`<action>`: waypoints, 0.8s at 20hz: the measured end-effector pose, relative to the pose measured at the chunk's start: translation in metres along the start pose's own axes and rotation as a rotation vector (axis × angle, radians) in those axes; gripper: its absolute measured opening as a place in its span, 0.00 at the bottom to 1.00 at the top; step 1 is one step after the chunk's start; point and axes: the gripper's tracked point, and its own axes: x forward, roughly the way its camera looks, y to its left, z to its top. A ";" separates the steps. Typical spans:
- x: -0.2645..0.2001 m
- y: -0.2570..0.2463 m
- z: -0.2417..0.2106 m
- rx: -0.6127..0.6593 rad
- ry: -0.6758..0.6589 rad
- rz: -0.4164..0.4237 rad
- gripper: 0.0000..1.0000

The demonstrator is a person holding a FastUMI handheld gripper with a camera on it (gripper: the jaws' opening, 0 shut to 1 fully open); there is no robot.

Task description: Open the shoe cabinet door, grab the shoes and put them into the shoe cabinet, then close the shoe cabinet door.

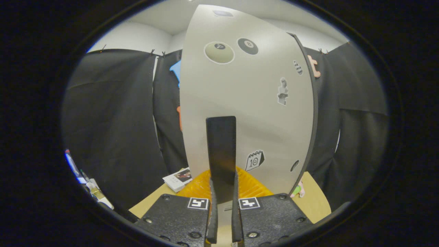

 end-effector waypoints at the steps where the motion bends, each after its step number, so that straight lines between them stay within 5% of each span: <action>1: -0.004 -0.004 -0.001 0.000 0.001 0.012 0.19; 7: -0.038 -0.031 -0.005 -0.008 0.003 0.043 0.16; 16: -0.062 -0.084 -0.005 0.010 -0.006 -0.056 0.09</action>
